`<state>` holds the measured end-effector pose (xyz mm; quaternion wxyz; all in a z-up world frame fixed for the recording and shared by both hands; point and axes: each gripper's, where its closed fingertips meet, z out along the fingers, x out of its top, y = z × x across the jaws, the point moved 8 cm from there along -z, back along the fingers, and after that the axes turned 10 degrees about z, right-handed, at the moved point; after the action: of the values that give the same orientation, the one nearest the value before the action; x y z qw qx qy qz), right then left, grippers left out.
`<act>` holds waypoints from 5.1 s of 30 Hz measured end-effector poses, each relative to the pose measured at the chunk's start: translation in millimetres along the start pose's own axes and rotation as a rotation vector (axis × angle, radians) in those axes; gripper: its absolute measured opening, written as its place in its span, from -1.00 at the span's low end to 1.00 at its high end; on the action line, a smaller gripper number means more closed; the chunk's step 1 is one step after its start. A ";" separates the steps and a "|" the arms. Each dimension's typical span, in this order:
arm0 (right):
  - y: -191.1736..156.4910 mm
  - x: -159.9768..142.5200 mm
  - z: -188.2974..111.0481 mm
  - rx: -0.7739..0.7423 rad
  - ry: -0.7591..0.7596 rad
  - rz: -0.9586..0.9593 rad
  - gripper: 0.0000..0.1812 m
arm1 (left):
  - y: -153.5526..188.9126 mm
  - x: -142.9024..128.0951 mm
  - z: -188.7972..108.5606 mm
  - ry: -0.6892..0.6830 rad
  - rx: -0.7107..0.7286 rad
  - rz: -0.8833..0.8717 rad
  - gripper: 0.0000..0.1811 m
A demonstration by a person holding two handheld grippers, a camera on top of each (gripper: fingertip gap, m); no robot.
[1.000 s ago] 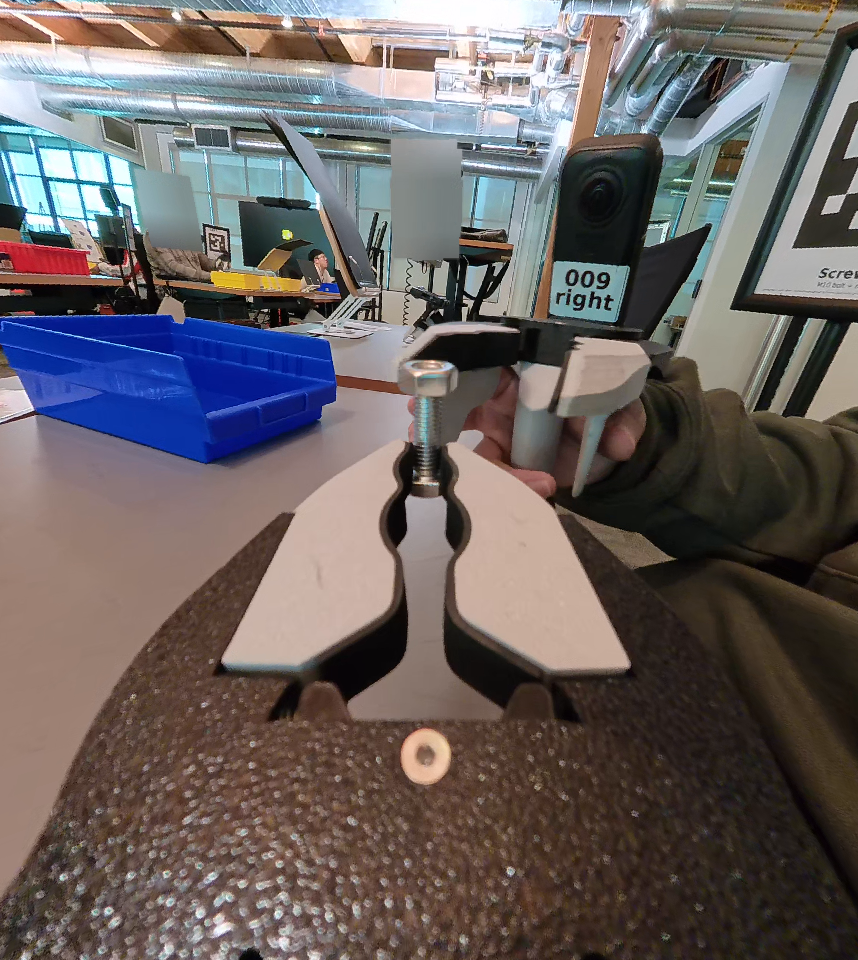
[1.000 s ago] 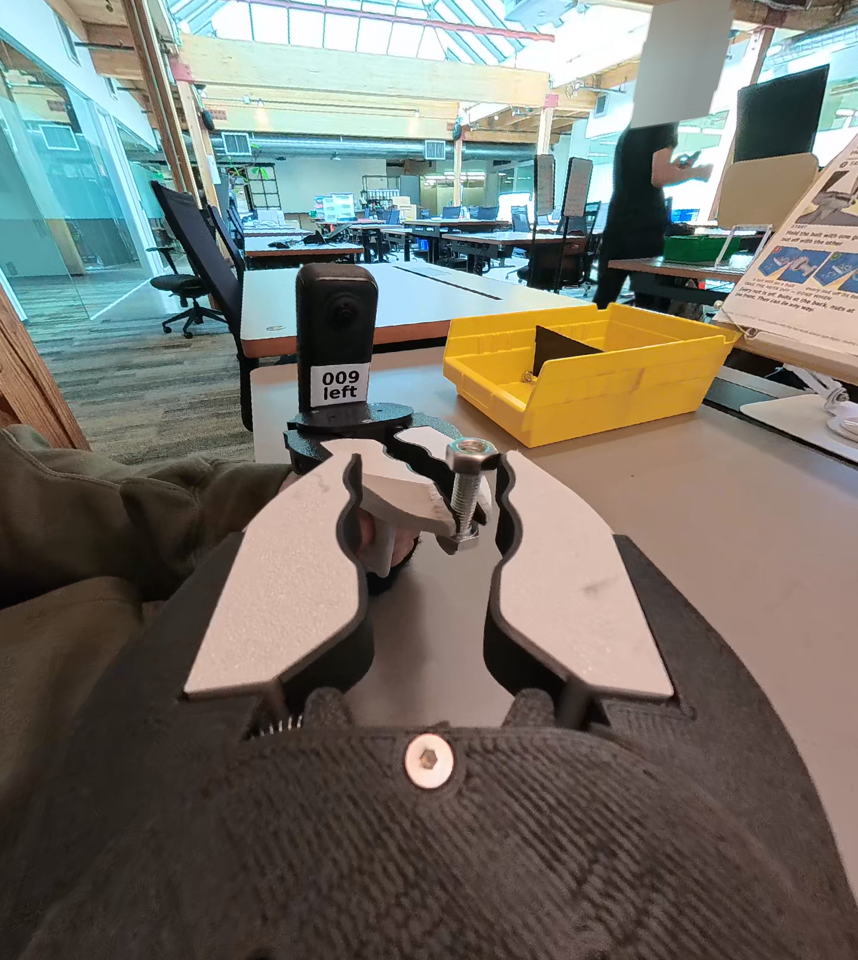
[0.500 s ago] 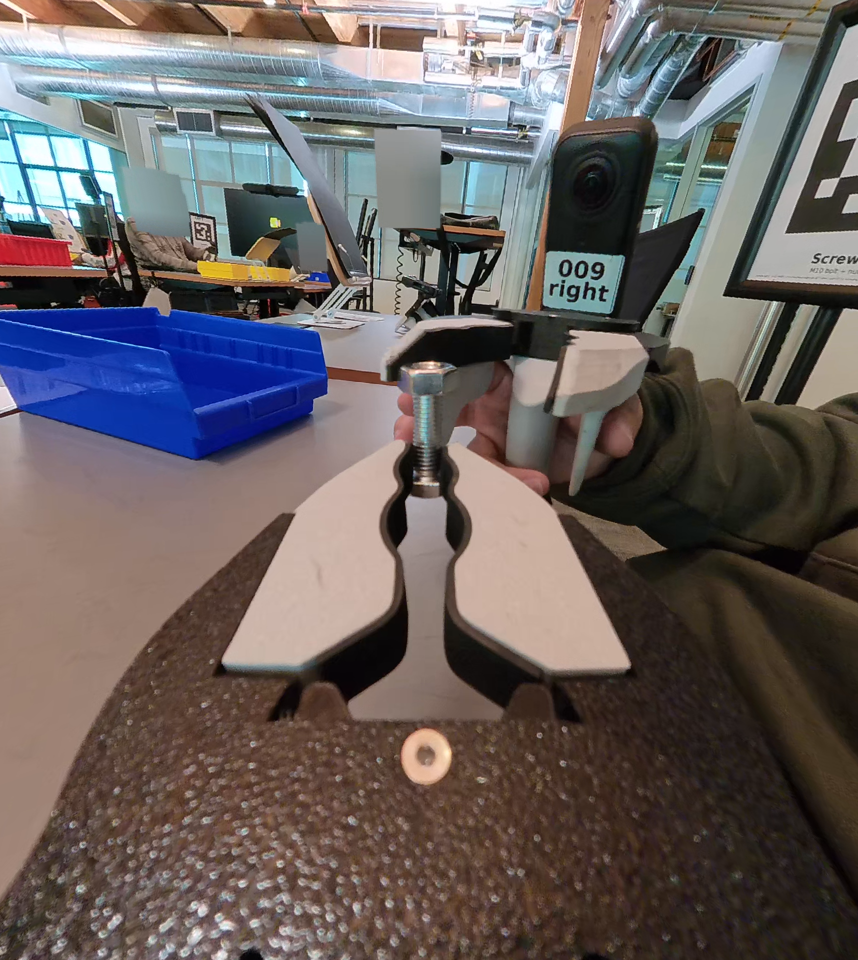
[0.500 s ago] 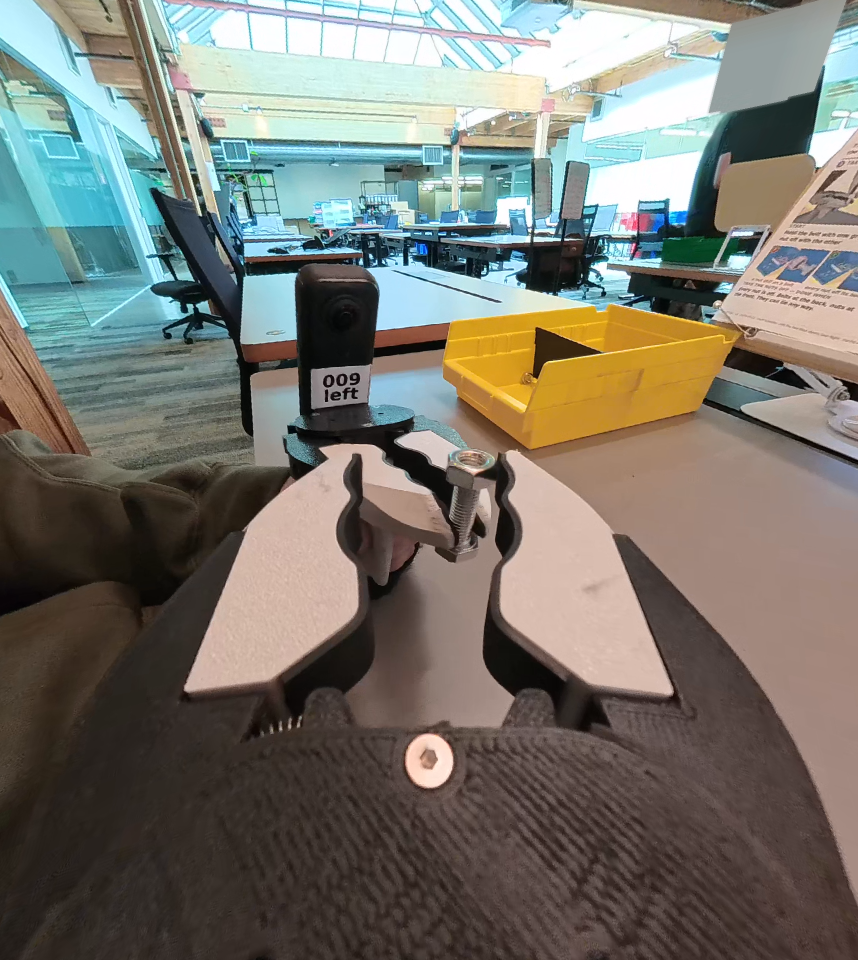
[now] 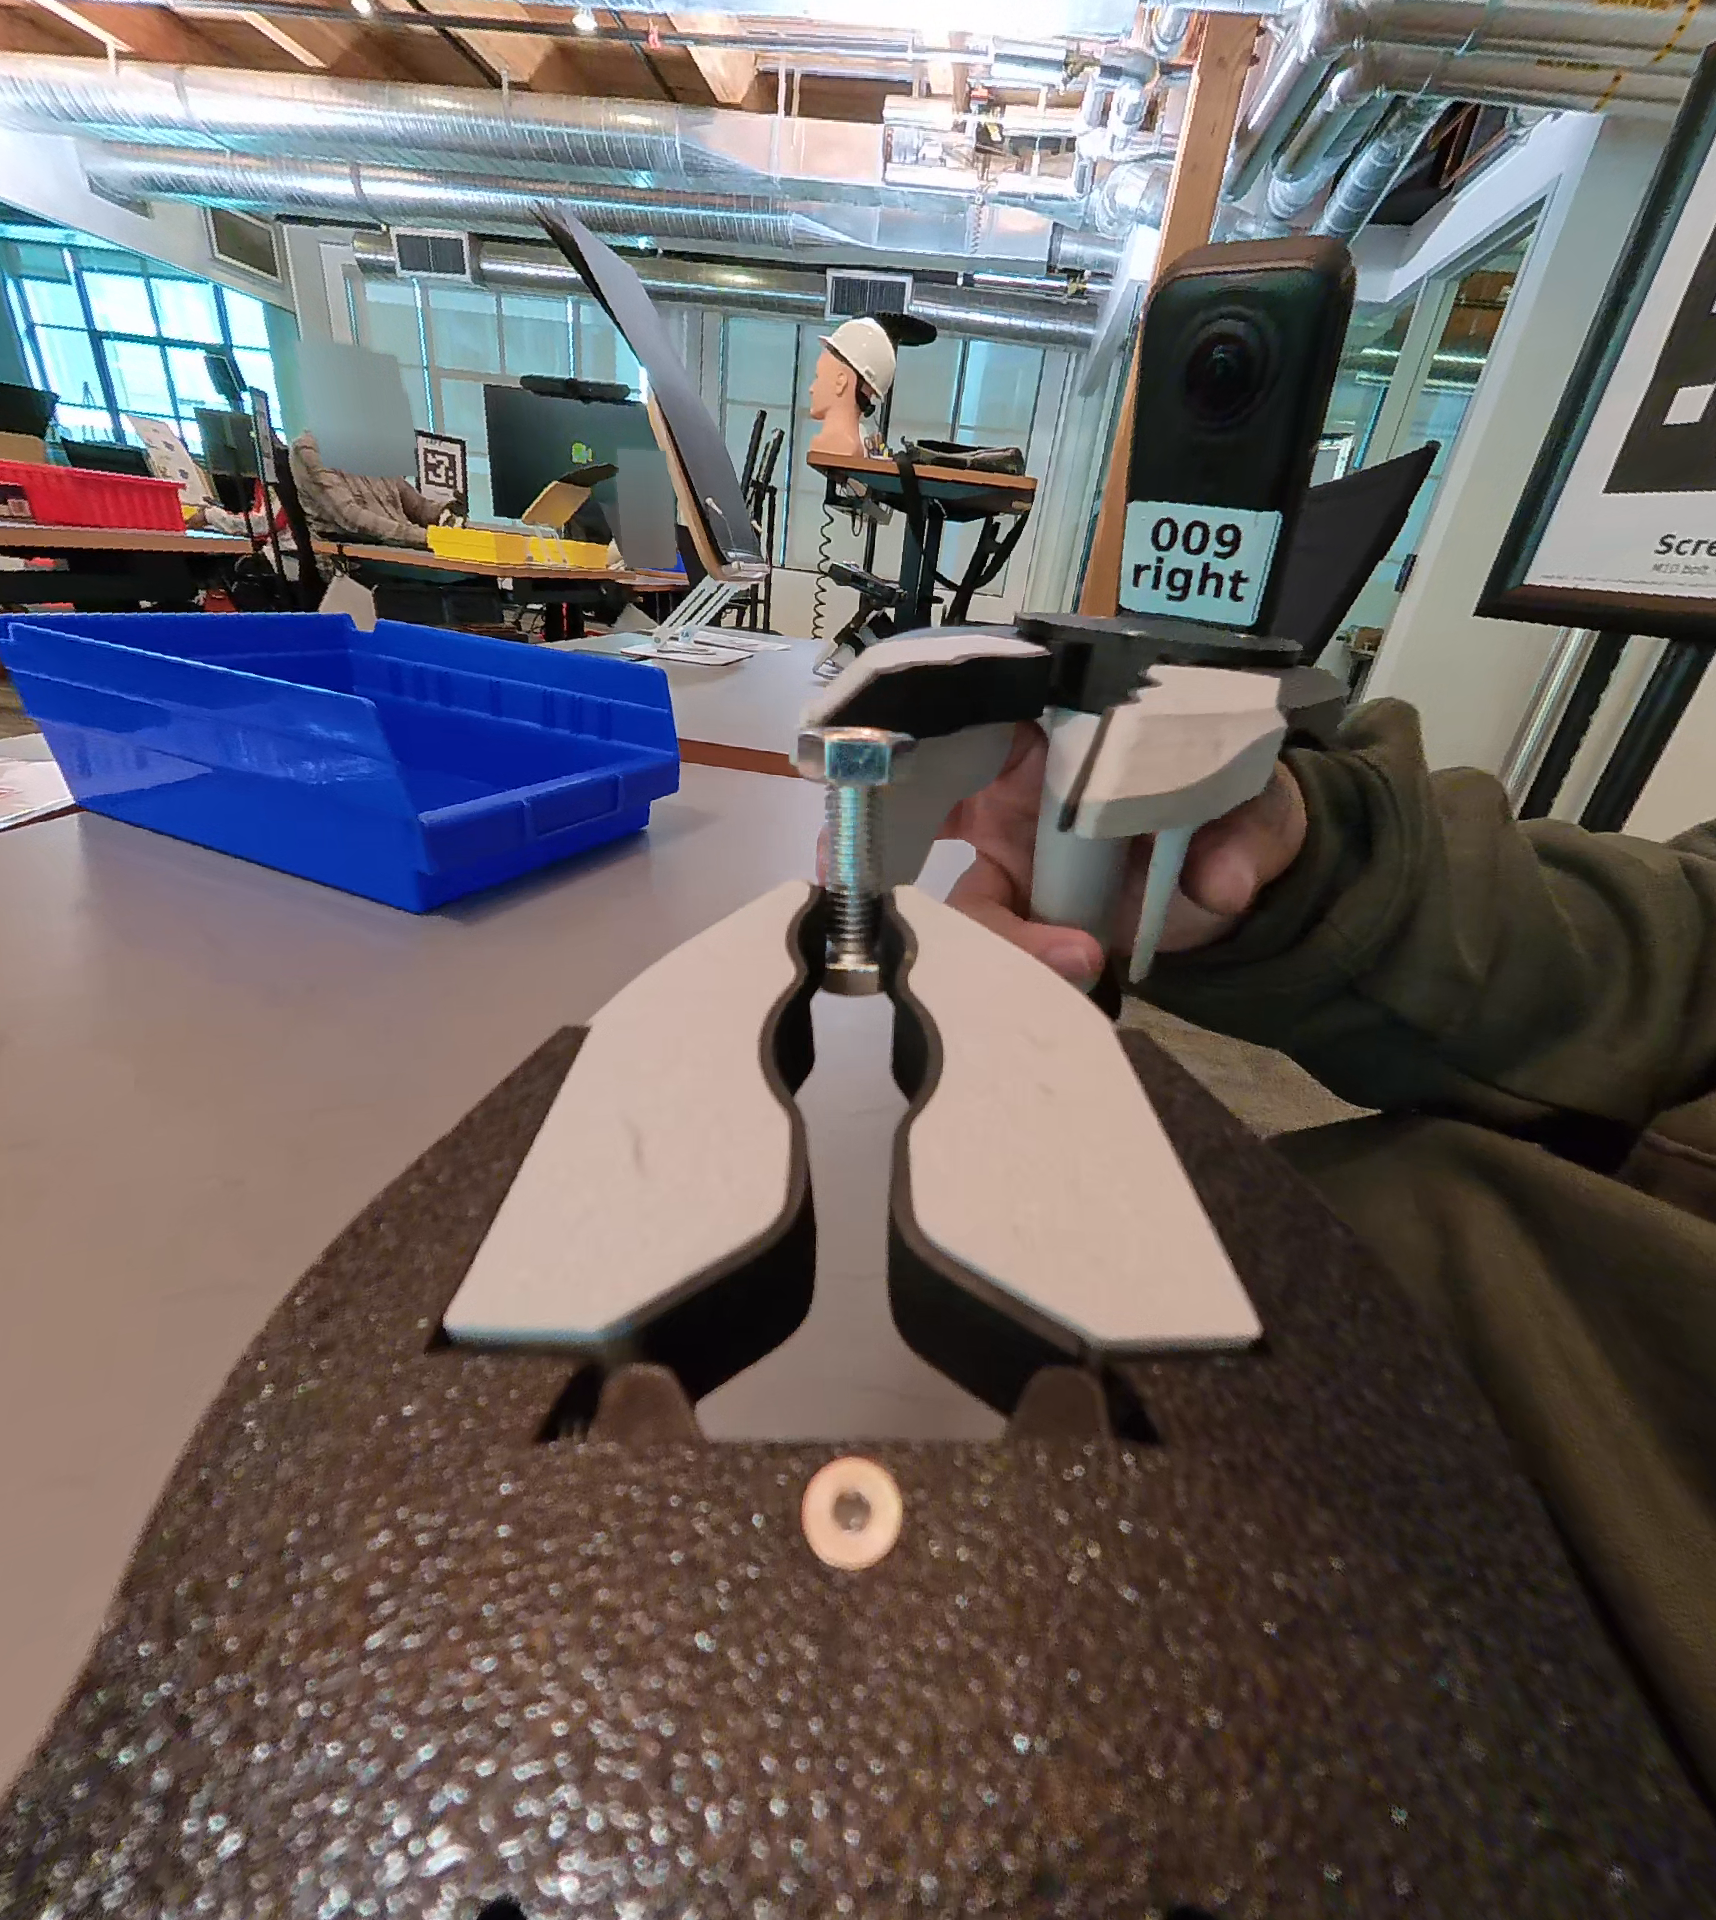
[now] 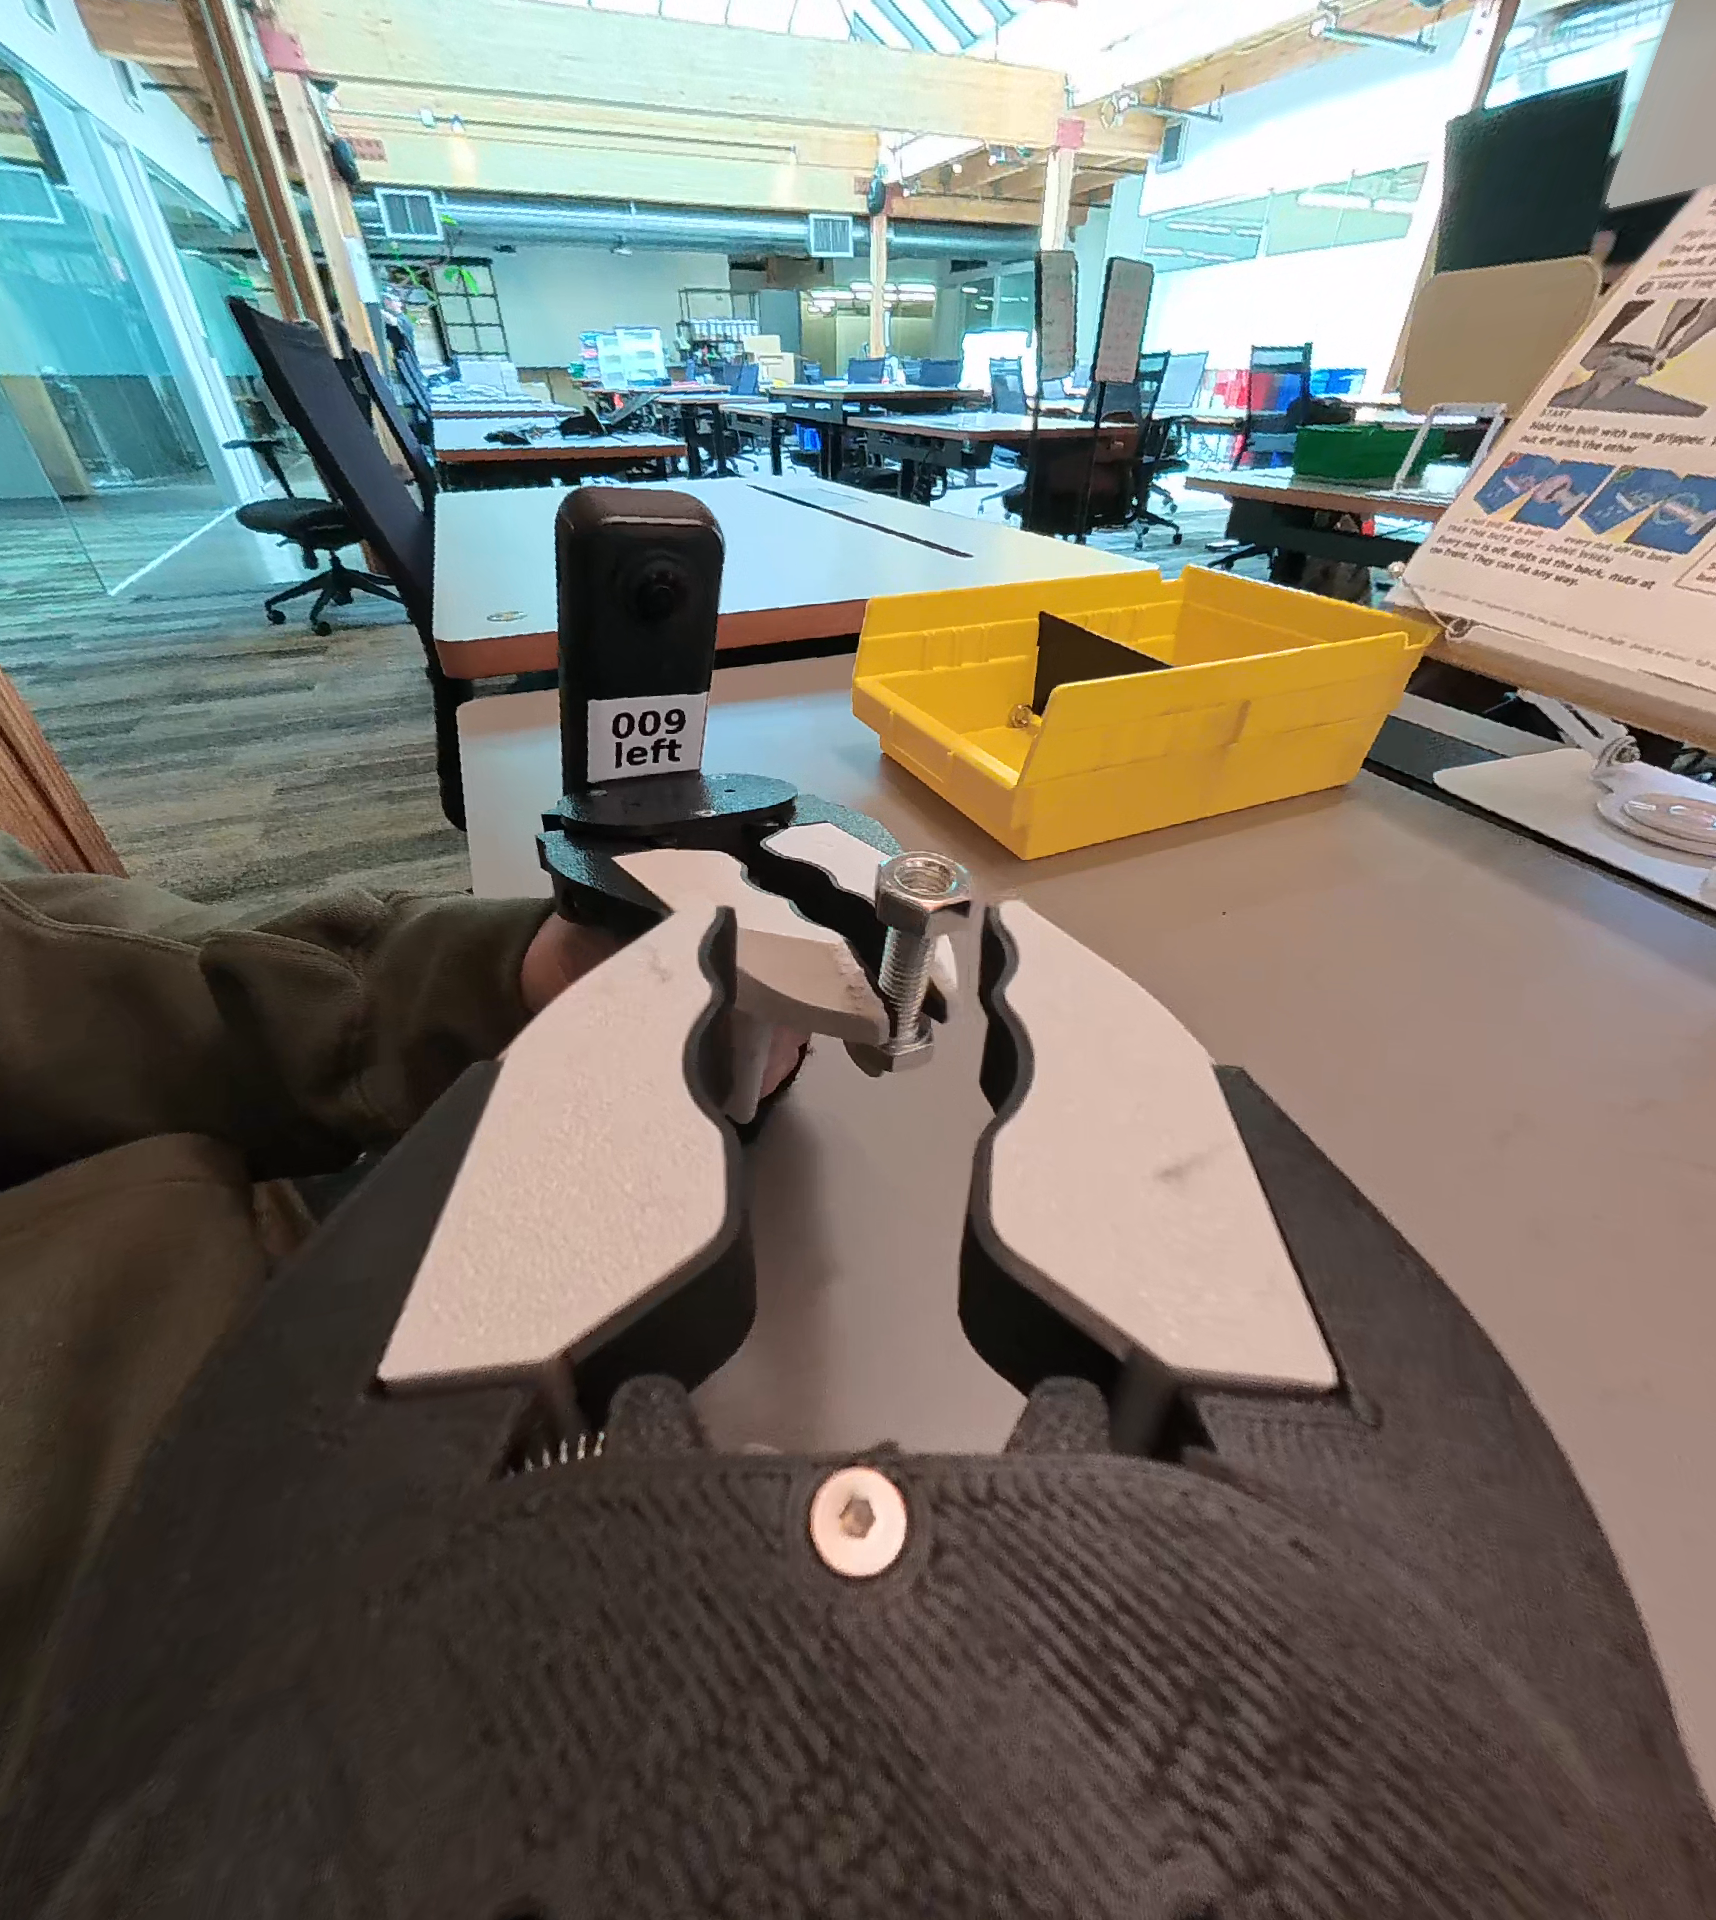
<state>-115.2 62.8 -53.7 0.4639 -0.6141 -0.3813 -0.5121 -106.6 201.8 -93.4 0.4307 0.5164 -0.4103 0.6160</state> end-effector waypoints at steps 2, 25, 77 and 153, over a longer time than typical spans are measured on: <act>1.0 -0.3 0.4 -0.014 0.007 -0.002 -0.47 | 0.3 0.0 0.0 0.000 -0.006 0.001 -0.90; -0.6 3.7 0.0 -0.018 0.019 0.040 -0.37 | 1.7 -0.7 1.7 -0.020 -0.007 0.022 -0.90; -4.3 -6.5 12.5 -0.026 0.007 0.063 -0.30 | -7.9 -2.5 0.1 -0.070 0.115 -0.013 -0.90; 12.8 -14.9 7.7 -0.089 0.006 0.065 -0.80 | -2.1 -4.1 5.4 -0.105 0.026 -0.007 -0.90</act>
<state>-103.8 66.6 -70.9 0.4535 -0.6447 -0.3368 -0.5151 -102.6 196.9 -96.6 0.4040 0.5549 -0.4224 0.5920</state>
